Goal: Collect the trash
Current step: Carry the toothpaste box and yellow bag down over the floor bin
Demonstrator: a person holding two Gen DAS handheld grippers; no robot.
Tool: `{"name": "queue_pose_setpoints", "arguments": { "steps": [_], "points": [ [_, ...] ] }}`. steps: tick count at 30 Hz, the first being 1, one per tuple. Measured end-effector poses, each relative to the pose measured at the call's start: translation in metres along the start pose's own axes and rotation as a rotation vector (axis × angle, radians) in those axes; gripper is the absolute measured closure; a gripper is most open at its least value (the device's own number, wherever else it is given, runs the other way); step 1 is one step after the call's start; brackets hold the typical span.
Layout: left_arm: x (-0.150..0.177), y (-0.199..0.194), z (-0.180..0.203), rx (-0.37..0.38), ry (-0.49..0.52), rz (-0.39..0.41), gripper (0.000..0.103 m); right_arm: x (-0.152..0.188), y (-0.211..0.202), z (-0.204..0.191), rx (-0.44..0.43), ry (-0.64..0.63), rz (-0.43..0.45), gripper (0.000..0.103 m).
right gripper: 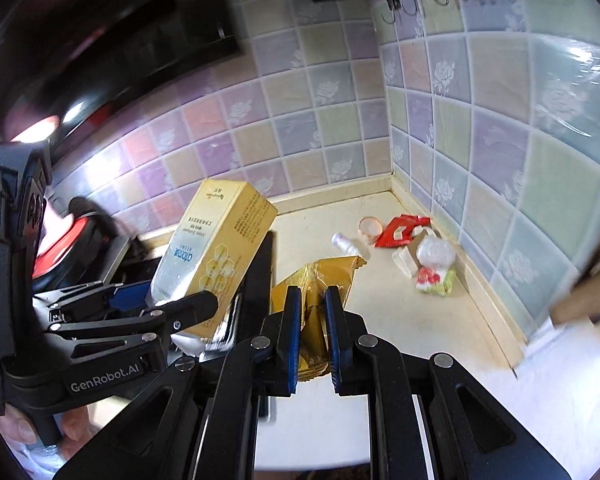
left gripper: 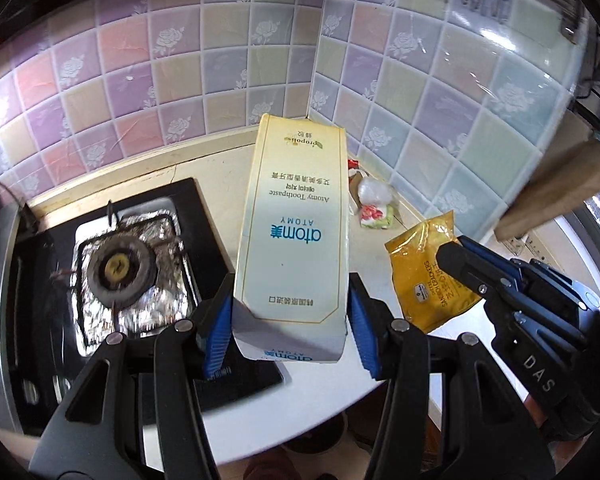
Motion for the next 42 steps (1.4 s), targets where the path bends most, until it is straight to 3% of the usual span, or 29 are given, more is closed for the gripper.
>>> {"name": "queue_pose_setpoints", "arguments": {
  "steps": [10, 21, 29, 34, 42],
  "points": [
    [0.117, -0.055, 0.051, -0.022, -0.016, -0.039, 0.054, 0.109, -0.088, 0.013, -0.069, -0.004, -0.06, 0.092],
    [0.227, -0.049, 0.077, -0.018, 0.01, -0.158, 0.054, 0.238, -0.11, 0.034, -0.053, 0.024, -0.187, 0.092],
    [0.296, -0.001, 0.067, 0.027, -0.019, -0.312, 0.054, 0.33, -0.077, 0.039, -0.006, 0.029, -0.335, 0.092],
    [0.342, 0.045, 0.051, 0.058, -0.025, -0.412, 0.054, 0.383, -0.035, 0.037, 0.022, 0.029, -0.429, 0.092],
    [0.439, 0.156, 0.005, 0.086, -0.052, -0.558, 0.054, 0.476, 0.057, 0.04, 0.065, 0.044, -0.527, 0.092]
  ]
}}
Point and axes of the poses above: each gripper's, at about its wrist camera, not at the fingertips, and y roughly the way its jaws point, z to its right, x to its underside, the point moved 3 cm from there along y, roughly the way its jaws point, and after that the axes turned 13 degrees about x, right-handed, at the moved point
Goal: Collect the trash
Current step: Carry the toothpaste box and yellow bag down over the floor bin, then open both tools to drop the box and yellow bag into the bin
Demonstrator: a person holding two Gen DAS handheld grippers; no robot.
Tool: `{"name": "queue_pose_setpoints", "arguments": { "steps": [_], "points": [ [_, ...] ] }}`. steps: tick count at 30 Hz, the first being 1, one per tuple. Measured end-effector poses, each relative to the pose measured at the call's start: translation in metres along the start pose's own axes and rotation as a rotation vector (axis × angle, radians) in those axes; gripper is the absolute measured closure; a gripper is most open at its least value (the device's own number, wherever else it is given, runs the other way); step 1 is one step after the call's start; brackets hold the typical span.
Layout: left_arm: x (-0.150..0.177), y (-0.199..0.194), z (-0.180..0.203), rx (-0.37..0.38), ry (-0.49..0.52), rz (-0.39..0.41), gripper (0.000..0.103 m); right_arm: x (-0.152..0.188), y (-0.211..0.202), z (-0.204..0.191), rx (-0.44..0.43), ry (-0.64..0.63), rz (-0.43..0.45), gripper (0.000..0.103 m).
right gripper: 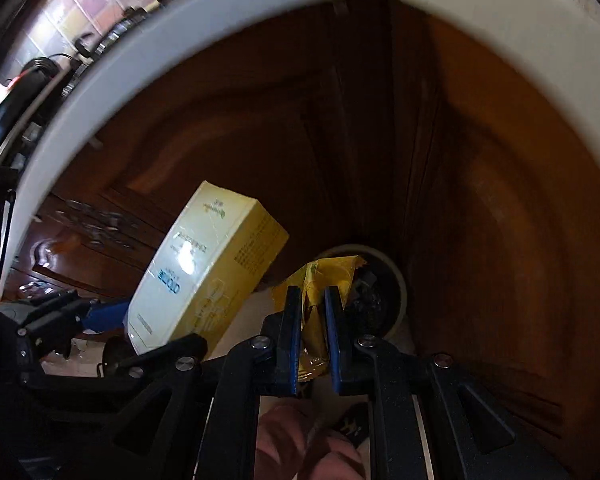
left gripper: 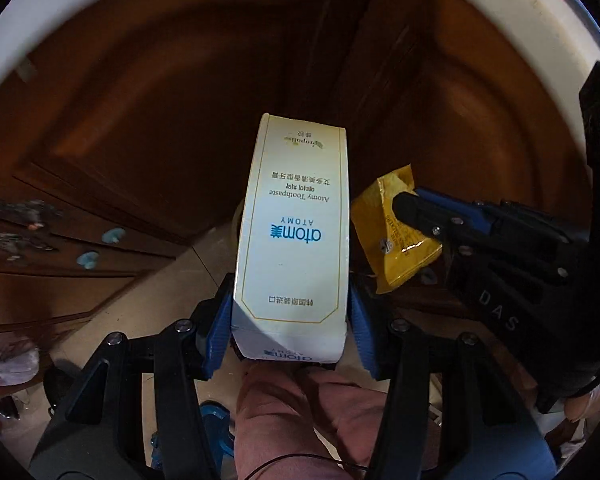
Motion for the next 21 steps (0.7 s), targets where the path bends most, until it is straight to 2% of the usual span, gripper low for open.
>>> {"name": "queue_pose_setpoints", "arguments": {
  "steps": [8, 13, 14, 17, 18, 19, 21],
  "points": [
    [-0.006, 0.131, -0.055, 0.059, 0.028, -0.052, 0.053, 0.034, 0.141, 0.01, 0.042, 0.055, -0.056, 0.091],
    [-0.011, 0.196, -0.085, 0.081, 0.028, -0.074, 0.052, 0.048, 0.223, 0.02, 0.034, 0.062, -0.081, 0.091],
    [-0.012, 0.205, -0.09, 0.089, 0.024, -0.08, 0.052, 0.05, 0.237, 0.021, 0.042, 0.057, -0.088, 0.087],
    [-0.012, 0.229, -0.103, 0.083, 0.024, -0.09, 0.047, 0.054, 0.27, 0.027, 0.046, 0.077, -0.107, 0.076],
    [-0.012, 0.234, -0.105, 0.073, 0.029, -0.091, 0.041, 0.056, 0.277, 0.03, 0.049, 0.089, -0.111, 0.072],
    [-0.013, 0.237, -0.106, 0.067, 0.033, -0.089, 0.033, 0.059, 0.281, 0.031, 0.054, 0.098, -0.114, 0.071],
    [-0.014, 0.238, -0.11, 0.059, 0.035, -0.079, 0.03, 0.068, 0.289, 0.036, 0.069, 0.116, -0.121, 0.069]
  ]
}}
Point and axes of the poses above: each gripper's, at about its wrist camera, not at the fingertips, and y roughly the way its jaws point, z to its right, x to its underside, the point moved 3 cm from there along y, roughly the way its jaws point, and after that the axes turned 13 degrees about x, right-handed, at the moved point
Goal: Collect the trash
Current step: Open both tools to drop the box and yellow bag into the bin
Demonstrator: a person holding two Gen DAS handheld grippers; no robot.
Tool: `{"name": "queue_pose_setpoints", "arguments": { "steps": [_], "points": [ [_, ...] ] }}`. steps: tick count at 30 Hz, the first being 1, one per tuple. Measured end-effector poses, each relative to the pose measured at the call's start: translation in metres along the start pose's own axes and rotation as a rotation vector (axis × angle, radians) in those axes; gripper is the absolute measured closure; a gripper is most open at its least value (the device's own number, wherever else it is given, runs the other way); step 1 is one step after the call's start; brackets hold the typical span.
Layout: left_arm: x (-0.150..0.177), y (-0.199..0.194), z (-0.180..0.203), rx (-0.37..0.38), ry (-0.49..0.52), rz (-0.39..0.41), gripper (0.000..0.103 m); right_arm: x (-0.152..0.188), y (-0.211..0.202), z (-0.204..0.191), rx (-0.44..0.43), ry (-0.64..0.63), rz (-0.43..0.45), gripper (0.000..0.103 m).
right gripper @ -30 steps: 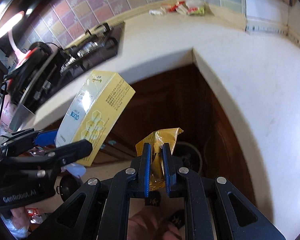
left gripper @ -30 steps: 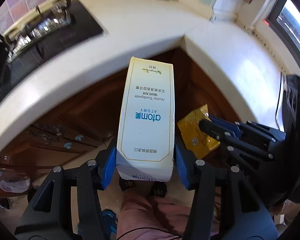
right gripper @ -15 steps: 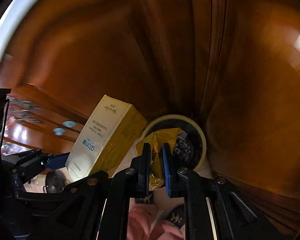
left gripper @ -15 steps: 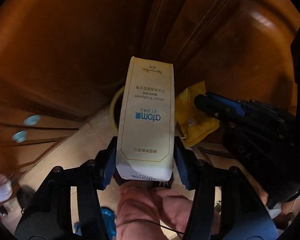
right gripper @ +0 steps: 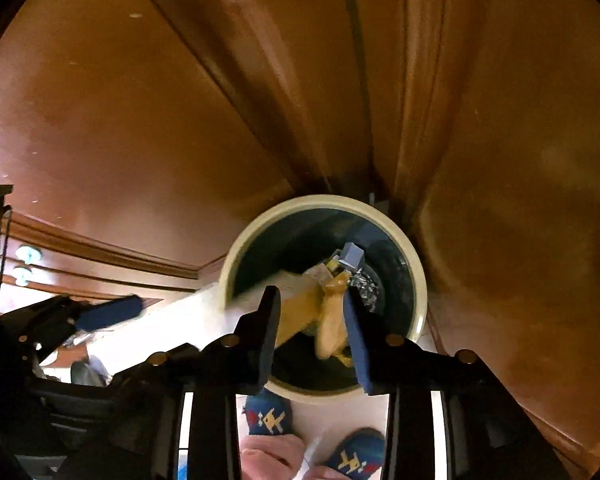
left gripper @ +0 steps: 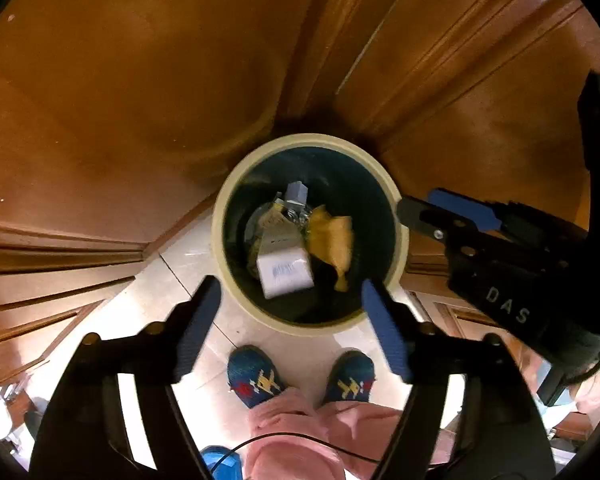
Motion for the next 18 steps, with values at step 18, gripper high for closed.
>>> {"name": "queue_pose_setpoints", "arguments": {
  "steps": [18],
  "points": [
    [-0.004, -0.139, 0.041, -0.003, -0.036, 0.11, 0.028, 0.002, -0.113, -0.01, 0.015, 0.066, -0.089, 0.069]
  ]
}}
Point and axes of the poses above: each gripper's, at about its wrist camera, not at the fingertips, and y roughly the way its jaws point, z to its right, x to its underside, the point moved 3 cm from there along y, roughly the way its jaws point, and after that the axes turned 13 degrees about x, right-handed, at the moved point
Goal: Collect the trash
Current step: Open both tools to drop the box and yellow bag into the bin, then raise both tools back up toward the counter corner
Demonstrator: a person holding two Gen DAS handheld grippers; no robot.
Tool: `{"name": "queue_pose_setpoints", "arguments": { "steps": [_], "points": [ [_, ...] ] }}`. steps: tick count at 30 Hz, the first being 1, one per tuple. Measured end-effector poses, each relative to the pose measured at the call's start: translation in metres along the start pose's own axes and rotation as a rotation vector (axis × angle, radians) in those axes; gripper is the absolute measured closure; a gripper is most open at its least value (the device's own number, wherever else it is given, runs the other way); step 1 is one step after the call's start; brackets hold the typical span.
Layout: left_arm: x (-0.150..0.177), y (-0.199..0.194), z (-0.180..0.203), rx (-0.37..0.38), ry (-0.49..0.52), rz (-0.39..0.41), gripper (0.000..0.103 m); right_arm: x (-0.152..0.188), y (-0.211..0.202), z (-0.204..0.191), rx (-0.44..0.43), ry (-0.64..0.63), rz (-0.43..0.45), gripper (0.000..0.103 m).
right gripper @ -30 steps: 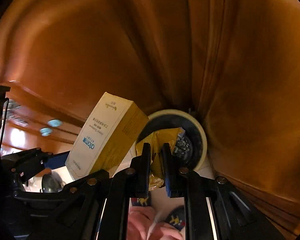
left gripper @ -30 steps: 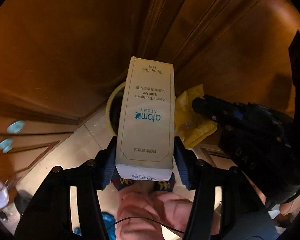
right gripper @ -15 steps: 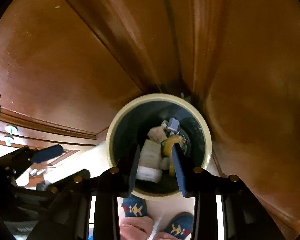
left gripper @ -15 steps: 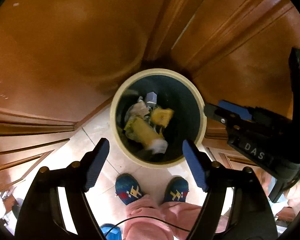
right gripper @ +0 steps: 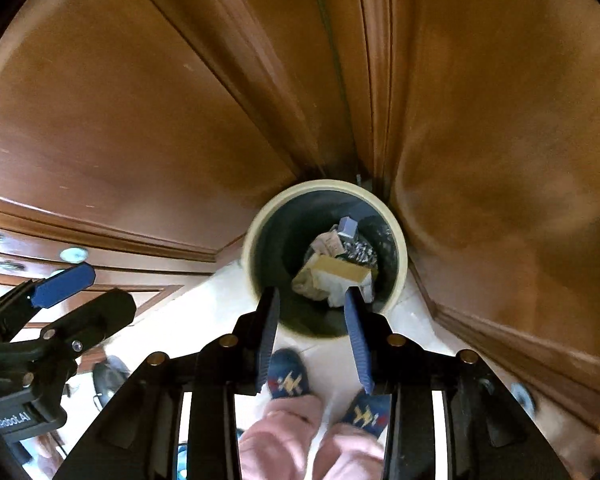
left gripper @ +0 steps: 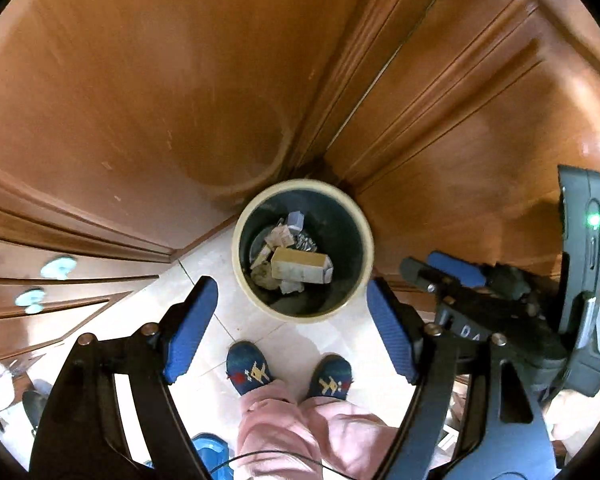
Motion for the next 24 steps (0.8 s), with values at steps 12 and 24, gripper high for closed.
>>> {"name": "queue_pose_setpoints", "arguments": {
  "steps": [12, 24],
  "points": [
    [-0.027, -0.145, 0.071, -0.014, 0.042, 0.128, 0.028, -0.012, -0.177, -0.008, -0.037, -0.054, 0.078, 0.069],
    [-0.045, -0.299, 0.167, -0.076, 0.196, 0.329, 0.025, -0.029, -0.358, 0.009, -0.08, -0.122, 0.29, 0.068]
  ]
}}
Point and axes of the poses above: each gripper's, at about its wrist camera, not at the fingertips, and y roughly the way its jaws point, z to its right, x to its underside, the point moved 3 cm from there along y, roughly the way its jaws point, and after that the axes turned 13 degrees about x, right-handed, at the moved point
